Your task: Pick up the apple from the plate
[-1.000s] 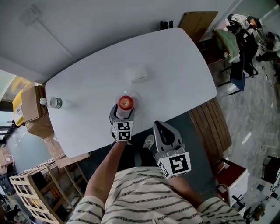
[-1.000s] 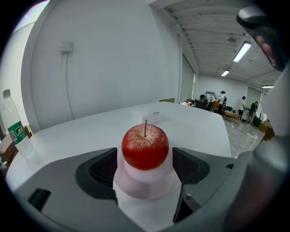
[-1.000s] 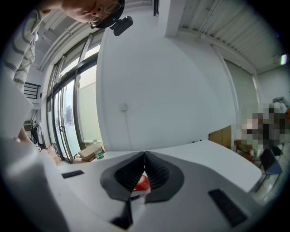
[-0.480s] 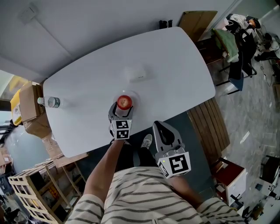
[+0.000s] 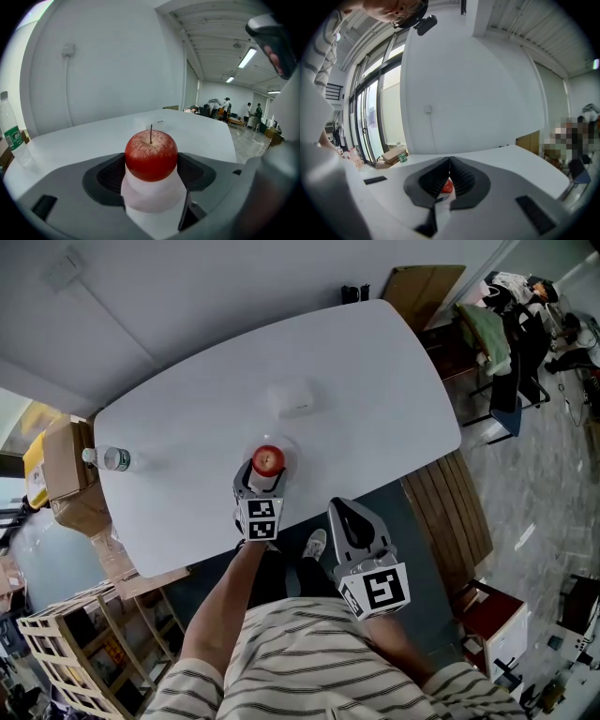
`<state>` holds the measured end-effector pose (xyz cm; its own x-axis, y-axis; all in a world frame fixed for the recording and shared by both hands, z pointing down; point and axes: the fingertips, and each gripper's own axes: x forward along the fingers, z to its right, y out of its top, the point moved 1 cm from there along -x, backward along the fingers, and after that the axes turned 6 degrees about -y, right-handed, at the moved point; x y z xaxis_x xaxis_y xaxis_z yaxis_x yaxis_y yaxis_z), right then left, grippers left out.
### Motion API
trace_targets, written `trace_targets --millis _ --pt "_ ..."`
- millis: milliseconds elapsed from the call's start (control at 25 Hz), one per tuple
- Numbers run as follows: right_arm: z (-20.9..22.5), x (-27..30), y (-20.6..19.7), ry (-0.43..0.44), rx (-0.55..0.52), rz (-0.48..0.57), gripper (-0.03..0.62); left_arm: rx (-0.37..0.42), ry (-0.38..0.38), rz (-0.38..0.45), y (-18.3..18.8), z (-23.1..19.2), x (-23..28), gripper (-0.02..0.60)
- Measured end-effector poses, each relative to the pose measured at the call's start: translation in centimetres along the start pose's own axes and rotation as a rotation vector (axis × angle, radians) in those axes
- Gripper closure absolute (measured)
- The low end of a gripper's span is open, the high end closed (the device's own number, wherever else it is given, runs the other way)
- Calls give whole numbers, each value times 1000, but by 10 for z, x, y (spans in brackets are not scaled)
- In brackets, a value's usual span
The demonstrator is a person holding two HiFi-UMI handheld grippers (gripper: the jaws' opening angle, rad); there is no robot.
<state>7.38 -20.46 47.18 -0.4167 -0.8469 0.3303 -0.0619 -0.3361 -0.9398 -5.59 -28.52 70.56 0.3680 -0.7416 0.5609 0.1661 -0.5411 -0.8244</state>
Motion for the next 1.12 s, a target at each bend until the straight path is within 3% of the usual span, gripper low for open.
trace_targets --millis 480,720,960,1120 --pt "-3 -2 7 0 7 20 580 -48 31 19 12 -2 -38 225" --pt "-10 -1 12 14 15 26 582 -119 72 47 32 -7 -65 226" --pt "-14 0 22 21 21 48 580 -88 87 85 57 -6 -88 226" --pt "-18 1 30 27 15 59 582 -156 87 89 71 -3 -106 226"
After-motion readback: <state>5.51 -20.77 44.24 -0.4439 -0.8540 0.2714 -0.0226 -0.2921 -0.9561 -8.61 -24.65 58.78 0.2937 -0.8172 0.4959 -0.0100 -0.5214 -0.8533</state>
